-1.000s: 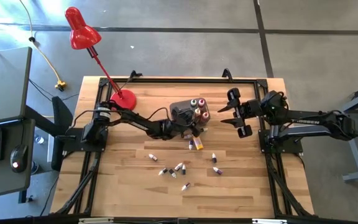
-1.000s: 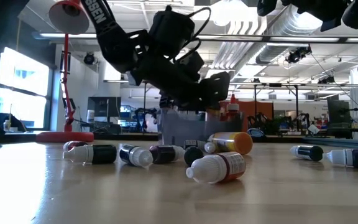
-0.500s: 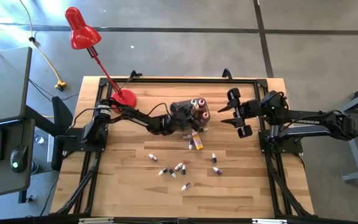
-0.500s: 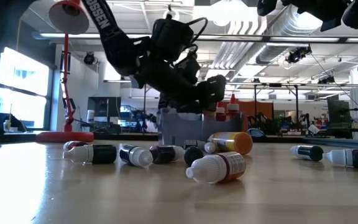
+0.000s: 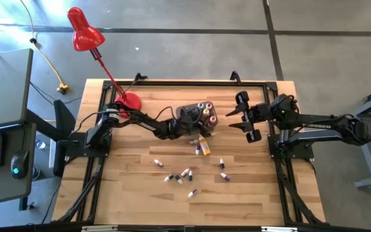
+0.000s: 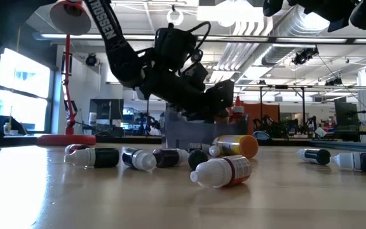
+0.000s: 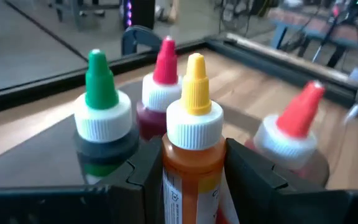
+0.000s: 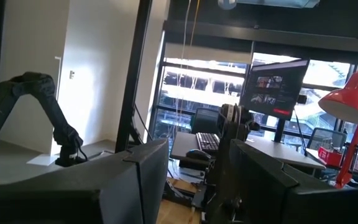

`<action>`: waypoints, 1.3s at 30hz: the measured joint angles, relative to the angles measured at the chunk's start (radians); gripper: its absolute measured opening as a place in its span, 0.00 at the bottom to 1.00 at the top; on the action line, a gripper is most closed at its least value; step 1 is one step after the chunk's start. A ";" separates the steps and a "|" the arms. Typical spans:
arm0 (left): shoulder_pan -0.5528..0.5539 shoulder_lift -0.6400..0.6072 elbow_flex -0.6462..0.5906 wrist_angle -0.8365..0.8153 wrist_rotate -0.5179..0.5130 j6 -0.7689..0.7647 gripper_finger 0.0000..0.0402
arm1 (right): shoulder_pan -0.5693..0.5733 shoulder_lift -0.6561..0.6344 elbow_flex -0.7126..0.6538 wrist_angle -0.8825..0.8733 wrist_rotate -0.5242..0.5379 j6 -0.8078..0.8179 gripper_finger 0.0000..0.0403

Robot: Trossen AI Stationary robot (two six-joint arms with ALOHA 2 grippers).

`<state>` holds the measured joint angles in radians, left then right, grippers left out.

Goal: Pick & Place food coloring
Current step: Put the large yellow food coloring bottle into the black bin

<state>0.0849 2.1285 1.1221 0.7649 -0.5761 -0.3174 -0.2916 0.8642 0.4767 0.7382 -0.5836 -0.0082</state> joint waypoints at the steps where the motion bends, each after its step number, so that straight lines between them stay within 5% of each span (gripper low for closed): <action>1: 0.001 0.007 0.000 0.006 0.008 0.000 0.34 | 0.000 0.000 0.000 -0.001 0.000 0.000 0.41; 10: 0.000 0.016 0.000 0.028 0.028 0.090 0.36 | 0.000 0.000 0.000 -0.001 -0.003 0.000 0.41; 21: 0.001 0.019 -0.001 0.020 -0.013 0.189 0.53 | 0.000 0.000 0.000 -0.005 -0.003 0.000 0.41; 31: -0.016 -0.037 -0.002 0.024 -0.043 0.298 0.54 | 0.000 0.000 0.000 -0.017 -0.004 0.000 0.41; 39: -0.079 -0.077 -0.001 -0.135 -0.121 0.314 0.53 | 0.000 0.000 0.000 -0.027 -0.005 0.000 0.41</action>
<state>0.0055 2.0510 1.1213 0.6300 -0.6973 -0.0033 -0.2916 0.8643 0.4767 0.7113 -0.5883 -0.0082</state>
